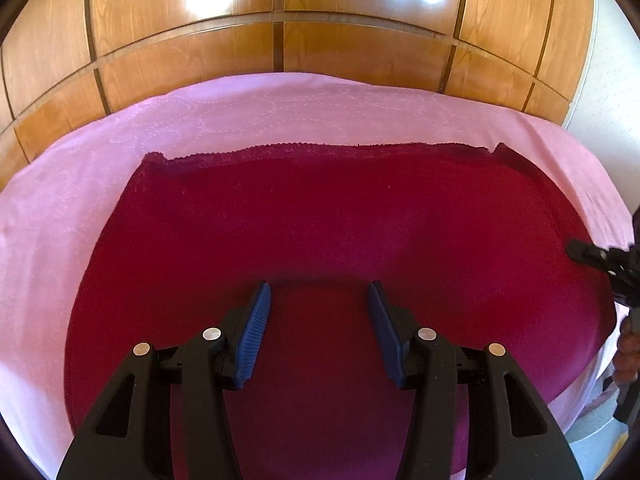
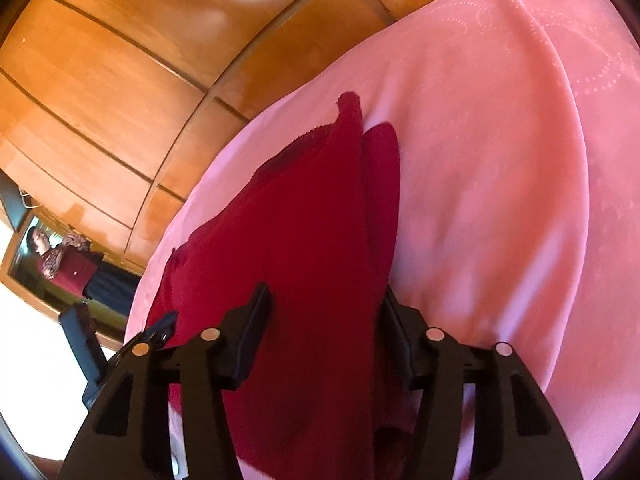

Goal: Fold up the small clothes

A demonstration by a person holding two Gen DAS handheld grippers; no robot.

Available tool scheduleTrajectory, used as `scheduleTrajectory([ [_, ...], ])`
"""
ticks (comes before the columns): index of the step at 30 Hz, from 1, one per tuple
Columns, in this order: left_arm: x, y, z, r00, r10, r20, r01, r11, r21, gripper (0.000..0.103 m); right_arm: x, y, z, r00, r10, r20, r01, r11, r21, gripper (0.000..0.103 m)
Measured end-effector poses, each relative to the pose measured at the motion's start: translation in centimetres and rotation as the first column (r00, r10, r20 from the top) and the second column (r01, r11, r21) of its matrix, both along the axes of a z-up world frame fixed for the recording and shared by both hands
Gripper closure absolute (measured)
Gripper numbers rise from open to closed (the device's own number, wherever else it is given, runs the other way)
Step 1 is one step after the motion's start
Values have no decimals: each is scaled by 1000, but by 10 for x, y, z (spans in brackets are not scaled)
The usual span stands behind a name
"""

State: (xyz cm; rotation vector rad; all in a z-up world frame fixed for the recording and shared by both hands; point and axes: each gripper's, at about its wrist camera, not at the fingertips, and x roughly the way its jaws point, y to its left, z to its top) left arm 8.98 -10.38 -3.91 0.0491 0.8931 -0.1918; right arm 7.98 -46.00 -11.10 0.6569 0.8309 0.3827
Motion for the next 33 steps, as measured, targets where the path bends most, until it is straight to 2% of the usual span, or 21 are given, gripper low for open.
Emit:
scheduleTrajectory([
  [2, -1, 0, 1, 1000, 6, -1, -6, 1000, -2, 53, -9, 2, 1, 1000, 20, 4, -20, 1000, -5, 45],
  [6, -3, 1, 1, 1000, 4, 7, -4, 1000, 4, 53, -17, 7, 1, 999, 36, 7, -35, 999, -14, 46],
  [7, -4, 1, 1, 1000, 4, 10, -4, 1000, 8, 53, -17, 9, 2, 999, 32, 6, -32, 999, -20, 48],
  [8, -3, 1, 1, 1000, 3, 11, -3, 1000, 10, 53, -17, 12, 3, 999, 33, 3, -33, 999, -30, 57],
  [11, -3, 4, 3, 1000, 9, 9, -9, 1000, -3, 53, -15, 26, 10, 999, 42, -2, -42, 995, -94, 69],
  [15, -5, 9, 8, 1000, 17, 8, -17, 1000, -25, 53, -15, 35, 18, 999, 50, -16, -52, 989, -141, 71],
  [18, -9, 14, 11, 1000, 23, 20, -22, 999, -32, 53, -12, 34, 14, 997, 43, -59, -51, 988, -144, 64],
  [19, -10, 16, 12, 999, 26, 24, -25, 999, -32, 53, -13, 34, 13, 997, 40, -68, -50, 988, -145, 57],
  [20, -11, 18, 13, 999, 29, 26, -28, 999, -35, 53, -14, 34, 11, 996, 45, -82, -56, 989, -138, 41],
  [23, -14, 27, 13, 999, 40, 32, -38, 998, -48, 53, -21, 40, 13, 995, 54, -80, -68, 982, -178, 38],
  [26, -16, 35, 10, 998, 42, 36, -40, 998, -49, 53, -25, 44, 13, 996, 39, -84, -53, 984, -172, 39],
  [27, -17, 36, 11, 998, 43, 39, -41, 998, -47, 53, -25, 47, 14, 996, 31, -80, -45, 982, -184, 40],
  [29, -17, 40, 12, 998, 47, 42, -45, 998, -48, 53, -25, 52, 14, 997, 14, -79, -30, 977, -213, 59],
  [31, -19, 50, 16, 997, 56, 44, -53, 996, -67, 53, -25, 54, 17, 997, 12, -75, -29, 974, -226, 70],
  [33, -20, 63, 20, 997, 58, 44, -54, 995, -85, 54, -27, 60, 28, 998, 11, -58, -26, 968, -250, 72],
])
